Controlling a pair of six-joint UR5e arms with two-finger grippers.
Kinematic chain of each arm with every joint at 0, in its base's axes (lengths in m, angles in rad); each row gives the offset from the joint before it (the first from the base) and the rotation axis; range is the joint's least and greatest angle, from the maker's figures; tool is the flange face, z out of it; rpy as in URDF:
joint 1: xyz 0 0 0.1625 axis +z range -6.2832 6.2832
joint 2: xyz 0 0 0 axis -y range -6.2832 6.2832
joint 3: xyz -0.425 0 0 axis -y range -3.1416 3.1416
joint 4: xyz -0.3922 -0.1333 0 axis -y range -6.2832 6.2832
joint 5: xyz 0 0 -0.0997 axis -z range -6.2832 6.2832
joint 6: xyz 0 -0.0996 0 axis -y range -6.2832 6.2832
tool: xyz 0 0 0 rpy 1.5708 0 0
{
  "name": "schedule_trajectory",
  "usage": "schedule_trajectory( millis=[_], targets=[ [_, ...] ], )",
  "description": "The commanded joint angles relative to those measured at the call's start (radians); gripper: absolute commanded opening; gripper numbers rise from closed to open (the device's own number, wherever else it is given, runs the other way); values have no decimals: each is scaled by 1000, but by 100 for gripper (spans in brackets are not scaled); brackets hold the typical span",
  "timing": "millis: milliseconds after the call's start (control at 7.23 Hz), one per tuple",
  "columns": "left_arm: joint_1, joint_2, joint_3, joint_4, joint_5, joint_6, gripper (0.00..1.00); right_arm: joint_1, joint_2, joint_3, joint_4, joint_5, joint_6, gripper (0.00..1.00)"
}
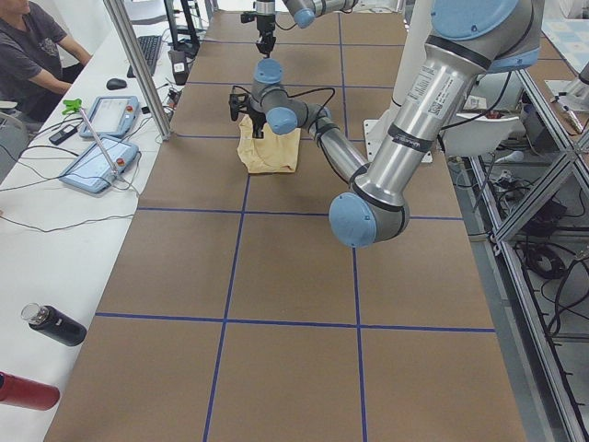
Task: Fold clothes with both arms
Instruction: 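Lift the hem with both grippers and carry it toward the collar, then lower the hem onto the collar edge with both grippers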
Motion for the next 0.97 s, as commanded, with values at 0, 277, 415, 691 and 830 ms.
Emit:
schedule_trajectory(
  millis=[0, 277, 415, 691, 830],
  targets=[
    [2, -38, 53, -27, 1, -43, 0, -1, 36, -143, 104, -3, -2, 0],
    [11, -130, 184, -69, 1, -119, 0, -30, 59, -200, 109, -9, -9, 0],
    [25, -163, 238, -100, 4, -155, 0, -33, 61, -201, 117, -17, -9, 0],
    [24, -206, 359, -146, 13, -160, 0, -32, 85, -302, 224, -18, -9, 0],
    [16, -206, 415, -203, 28, -160, 0, -32, 97, -339, 247, -20, -9, 0]
  ],
)
